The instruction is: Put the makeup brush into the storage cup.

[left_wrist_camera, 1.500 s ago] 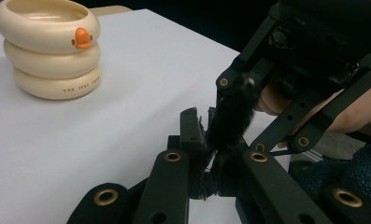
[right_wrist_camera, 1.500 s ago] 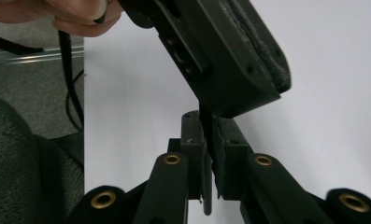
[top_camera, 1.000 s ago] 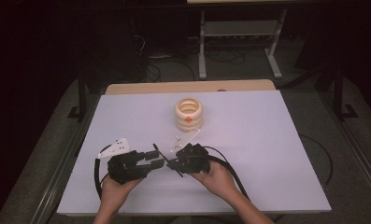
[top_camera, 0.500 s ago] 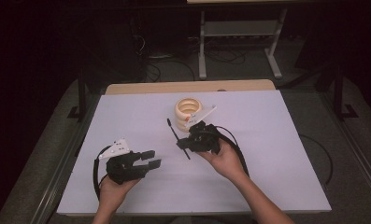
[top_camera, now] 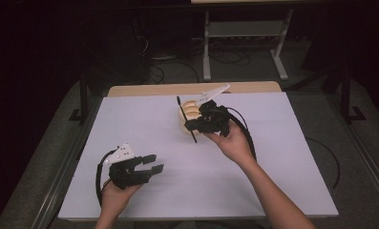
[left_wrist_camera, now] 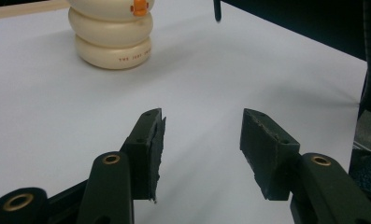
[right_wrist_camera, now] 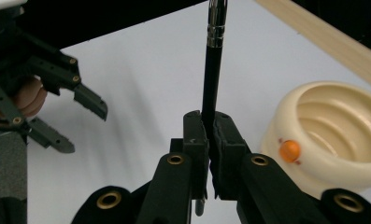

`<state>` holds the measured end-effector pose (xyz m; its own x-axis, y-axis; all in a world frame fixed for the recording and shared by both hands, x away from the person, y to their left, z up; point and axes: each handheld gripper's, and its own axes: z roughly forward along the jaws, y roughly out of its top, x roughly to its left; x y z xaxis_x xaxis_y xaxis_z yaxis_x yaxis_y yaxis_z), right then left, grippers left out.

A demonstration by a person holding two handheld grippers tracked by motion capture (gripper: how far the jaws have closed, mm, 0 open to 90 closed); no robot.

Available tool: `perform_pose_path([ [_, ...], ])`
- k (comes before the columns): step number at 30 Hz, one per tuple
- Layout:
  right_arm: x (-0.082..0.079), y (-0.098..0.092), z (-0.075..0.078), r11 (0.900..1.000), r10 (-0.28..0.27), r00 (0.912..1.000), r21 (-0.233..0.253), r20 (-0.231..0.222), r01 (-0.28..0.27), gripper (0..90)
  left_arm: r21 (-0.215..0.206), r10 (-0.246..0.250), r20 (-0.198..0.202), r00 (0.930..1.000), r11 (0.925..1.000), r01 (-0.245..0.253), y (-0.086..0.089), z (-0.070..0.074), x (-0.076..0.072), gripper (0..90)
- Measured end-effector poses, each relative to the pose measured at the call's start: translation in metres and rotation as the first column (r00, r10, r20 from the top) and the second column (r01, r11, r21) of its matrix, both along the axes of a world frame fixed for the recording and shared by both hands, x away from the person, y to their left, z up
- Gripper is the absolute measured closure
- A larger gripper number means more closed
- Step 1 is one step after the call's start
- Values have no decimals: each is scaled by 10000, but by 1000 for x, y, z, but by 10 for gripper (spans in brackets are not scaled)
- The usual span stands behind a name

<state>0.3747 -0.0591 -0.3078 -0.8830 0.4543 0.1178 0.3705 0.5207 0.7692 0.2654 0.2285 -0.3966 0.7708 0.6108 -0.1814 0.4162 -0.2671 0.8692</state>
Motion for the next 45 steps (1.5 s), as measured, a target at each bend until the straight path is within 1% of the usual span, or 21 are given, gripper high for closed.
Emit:
perform_pose_path([
  [2, 4, 0, 5, 9999, -120, 9999, 90, -62, 120, 848, -31, 98, -18, 10000, 9999, -98, 0, -1, 0, 481],
  [4, 9, -1, 9, 9997, -237, 9997, 48, 3, 237, 848, 50, 85, -87, 9999, 10000, -85, 1, 0, 0, 475],
  [5, 12, -1, 11, 9996, -287, 9996, 32, 12, 287, 848, 36, 62, -59, 10000, 10000, -62, 1, -1, 0, 474],
  [6, 14, -1, 13, 9993, -367, 9993, 89, 29, 367, 848, 132, 6, 4, 10000, 9999, -6, 2, 0, 1, 474],
  [9, 22, -1, 20, 9986, -518, 9986, 89, 78, 517, 848, -14, 101, -49, 9999, 9999, -101, 0, -1, 0, 465],
  [10, 25, -1, 22, 9984, -559, 9984, 98, 124, 558, 848, 94, 53, -33, 10000, 9999, -53, 1, -2, 1, 462],
  [11, 27, -1, 24, 9981, -617, 9981, 97, 50, 616, 848, 114, 51, -41, 10000, 9999, -51, 1, -2, 1, 459],
  [14, 35, 0, 30, 9971, -756, 9969, 107, 194, 755, 848, 164, 35, -7, 10000, 9999, -35, 1, -2, 1, 454],
  [15, 37, 0, 33, 9964, -837, 9964, 140, 123, 835, 848, 152, 37, 22, 10000, 9999, -37, 1, -2, 1, 453],
  [16, 39, 0, 35, 9961, -878, 9960, 127, 195, 875, 848, 155, 74, 2, 10000, 9999, -74, 1, -1, 1, 452],
  [17, 42, 1, 37, 9955, -942, 9954, 133, 195, 940, 848, 263, 2, 55, 10000, 9997, -4, 2, -1, 1, 450],
  [18, 44, 1, 39, 9951, -976, 9950, 162, 228, 972, 848, 62, 118, -74, 9999, 9999, -118, 0, -2, 0, 449],
  [23, 57, 3, 50, 9911, -1315, 9908, 243, 307, 1308, 848, 219, 99, -81, 9999, 9997, -98, 2, -1, 0, 445],
  [24, 60, 3, 52, 9907, -1344, 9902, 248, 374, 1335, 848, 108, 127, -65, 9999, 9999, -126, 1, -2, 0, 445],
  [26, 66, 4, 55, 9885, -1494, 9882, 275, 352, 1485, 848, 233, 78, -15, 10000, 9997, -78, 3, -1, 1, 444],
  [27, 68, 5, 56, 9876, -1554, 9872, 298, 363, 1544, 848, 155, 95, 33, 9999, 9998, -96, 2, -1, 1, 444],
  [30, 75, 6, 57, 9849, -1707, 9846, 358, 372, 1694, 848, 102, 145, -14, 9999, 9998, -145, 3, -1, 1, 442],
  [34, 81, 5, 52, 9807, -1889, 9817, 569, 244, 1873, 848, 98, 171, 39, 9998, 9998, -172, 4, 0, 1, 438],
  [40, 87, 5, 43, 9744, -2172, 9761, 613, 63, 2164, 848, 121, 181, 35, 9998, 9998, -181, 3, 0, 0, 433],
  [43, 89, 7, 41, 9731, -2232, 9746, 621, 180, 2217, 847, 186, 170, -31, 9999, 9997, -169, 3, 0, 1, 428],
  [45, 90, 8, 39, 9725, -2267, 9738, 581, 153, 2255, 847, 53, 211, -10, 9998, 9998, -211, 2, -1, 0, 422],
])
